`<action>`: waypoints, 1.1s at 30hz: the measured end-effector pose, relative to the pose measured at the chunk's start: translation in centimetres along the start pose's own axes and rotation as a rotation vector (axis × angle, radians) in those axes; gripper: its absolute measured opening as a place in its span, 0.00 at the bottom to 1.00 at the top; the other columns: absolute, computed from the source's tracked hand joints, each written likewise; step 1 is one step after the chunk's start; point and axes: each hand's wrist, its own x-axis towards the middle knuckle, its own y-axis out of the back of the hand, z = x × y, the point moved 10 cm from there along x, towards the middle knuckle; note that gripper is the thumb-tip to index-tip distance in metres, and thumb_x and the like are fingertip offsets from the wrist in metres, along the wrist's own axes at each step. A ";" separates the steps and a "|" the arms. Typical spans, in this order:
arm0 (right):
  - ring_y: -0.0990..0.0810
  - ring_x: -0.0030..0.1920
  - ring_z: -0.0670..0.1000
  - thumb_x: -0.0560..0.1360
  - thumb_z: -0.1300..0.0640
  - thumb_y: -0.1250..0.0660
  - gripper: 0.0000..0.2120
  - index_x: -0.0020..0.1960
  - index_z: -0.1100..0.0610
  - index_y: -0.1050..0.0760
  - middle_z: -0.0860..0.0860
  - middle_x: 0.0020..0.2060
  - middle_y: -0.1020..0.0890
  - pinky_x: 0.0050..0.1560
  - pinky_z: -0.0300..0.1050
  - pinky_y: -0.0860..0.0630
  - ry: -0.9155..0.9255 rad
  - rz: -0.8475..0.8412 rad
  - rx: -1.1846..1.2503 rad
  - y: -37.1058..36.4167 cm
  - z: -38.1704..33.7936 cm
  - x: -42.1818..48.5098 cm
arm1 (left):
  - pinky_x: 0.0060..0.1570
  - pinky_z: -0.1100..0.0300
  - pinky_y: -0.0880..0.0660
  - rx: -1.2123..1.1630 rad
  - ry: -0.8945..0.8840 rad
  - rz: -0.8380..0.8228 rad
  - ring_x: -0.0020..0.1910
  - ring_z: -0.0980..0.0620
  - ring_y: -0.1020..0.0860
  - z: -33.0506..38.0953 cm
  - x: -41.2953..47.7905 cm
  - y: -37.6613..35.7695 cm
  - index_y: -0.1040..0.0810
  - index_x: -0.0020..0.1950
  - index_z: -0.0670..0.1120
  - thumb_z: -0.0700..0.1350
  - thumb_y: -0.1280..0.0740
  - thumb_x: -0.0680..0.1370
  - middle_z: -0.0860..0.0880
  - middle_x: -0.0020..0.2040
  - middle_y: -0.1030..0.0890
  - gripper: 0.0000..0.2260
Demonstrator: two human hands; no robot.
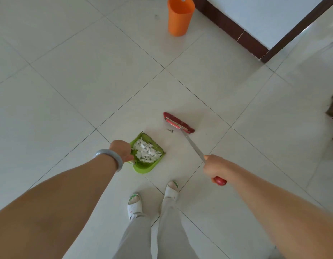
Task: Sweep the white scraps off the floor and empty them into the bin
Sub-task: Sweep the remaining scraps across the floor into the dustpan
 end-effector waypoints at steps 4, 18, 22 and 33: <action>0.25 0.28 0.51 0.75 0.66 0.48 0.26 0.70 0.50 0.36 0.53 0.34 0.24 0.24 0.39 0.32 0.100 -0.177 0.063 -5.9 -1.2 -3.4 | 0.30 0.64 0.40 0.051 -0.012 0.000 0.27 0.55 0.39 0.5 0.3 0.1 0.40 0.30 0.45 0.54 0.46 0.82 0.51 0.29 0.37 0.22; 0.25 0.21 0.48 0.74 0.67 0.47 0.32 0.77 0.52 0.43 0.54 0.29 0.23 0.27 0.37 0.28 0.034 -0.008 0.125 0.9 0.9 -2.2 | 0.26 0.64 0.43 0.023 -0.013 0.021 0.26 0.55 0.39 0.4 0.1 0.8 0.40 0.30 0.45 0.50 0.45 0.82 0.51 0.29 0.38 0.21; 0.23 0.31 0.52 0.76 0.66 0.47 0.31 0.78 0.55 0.46 0.55 0.35 0.23 0.33 0.41 0.28 0.031 -0.045 0.095 -0.4 -1.6 -1.0 | 0.27 0.64 0.43 0.008 -0.003 0.014 0.26 0.55 0.39 0.4 0.5 0.6 0.40 0.30 0.45 0.50 0.45 0.82 0.51 0.29 0.37 0.21; 0.30 0.24 0.51 0.73 0.63 0.49 0.28 0.70 0.43 0.36 0.54 0.30 0.27 0.25 0.36 0.33 0.075 -0.224 0.320 -5.7 -0.3 -5.8 | 0.27 0.65 0.41 -0.014 0.004 0.016 0.26 0.55 0.38 0.0 0.2 1.0 0.39 0.30 0.45 0.52 0.45 0.81 0.52 0.29 0.37 0.21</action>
